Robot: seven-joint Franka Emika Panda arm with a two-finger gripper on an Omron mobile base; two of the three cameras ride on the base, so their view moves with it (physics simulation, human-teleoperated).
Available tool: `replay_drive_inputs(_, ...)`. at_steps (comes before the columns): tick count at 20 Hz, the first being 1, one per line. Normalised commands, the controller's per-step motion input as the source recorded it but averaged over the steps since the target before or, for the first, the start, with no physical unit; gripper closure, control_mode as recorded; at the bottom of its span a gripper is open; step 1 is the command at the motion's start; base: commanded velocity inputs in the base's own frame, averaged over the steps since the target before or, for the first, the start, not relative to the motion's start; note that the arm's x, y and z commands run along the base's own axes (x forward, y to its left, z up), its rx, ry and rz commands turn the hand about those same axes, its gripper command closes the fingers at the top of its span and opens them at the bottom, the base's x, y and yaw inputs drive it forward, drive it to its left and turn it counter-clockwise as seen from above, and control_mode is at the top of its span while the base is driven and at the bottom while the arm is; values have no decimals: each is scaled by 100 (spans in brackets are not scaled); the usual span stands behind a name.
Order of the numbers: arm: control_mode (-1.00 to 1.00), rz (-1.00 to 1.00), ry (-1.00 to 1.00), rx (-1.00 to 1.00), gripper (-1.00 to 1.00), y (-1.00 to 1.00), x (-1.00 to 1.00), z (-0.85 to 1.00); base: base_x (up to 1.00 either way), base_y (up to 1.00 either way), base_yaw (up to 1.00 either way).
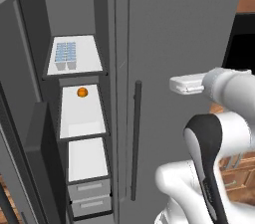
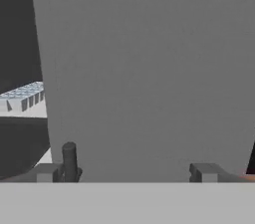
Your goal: Open the freezer door, pick up the ice cube tray from the freezer, and place it on the dining counter.
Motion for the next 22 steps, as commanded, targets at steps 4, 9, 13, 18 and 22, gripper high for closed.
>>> replay_drive_inputs(4, -100, -13, 3, 0, -100, -33, -56, -30, 0, 0, 0)
replay_drive_inputs(9, -100, -9, 5, 0, -100, -18, -60, -30, 0, 0, 0)
replay_drive_inputs(13, -100, 0, 4, 0, -100, -14, -20, -41, 0, 0, 0)
replay_drive_inputs(18, -100, 1, 1, 0, -100, 0, 0, -53, 0, 0, 0)
replay_drive_inputs(22, -100, 6, 2, 2, -100, 0, 2, -34, 0, 0, 0)
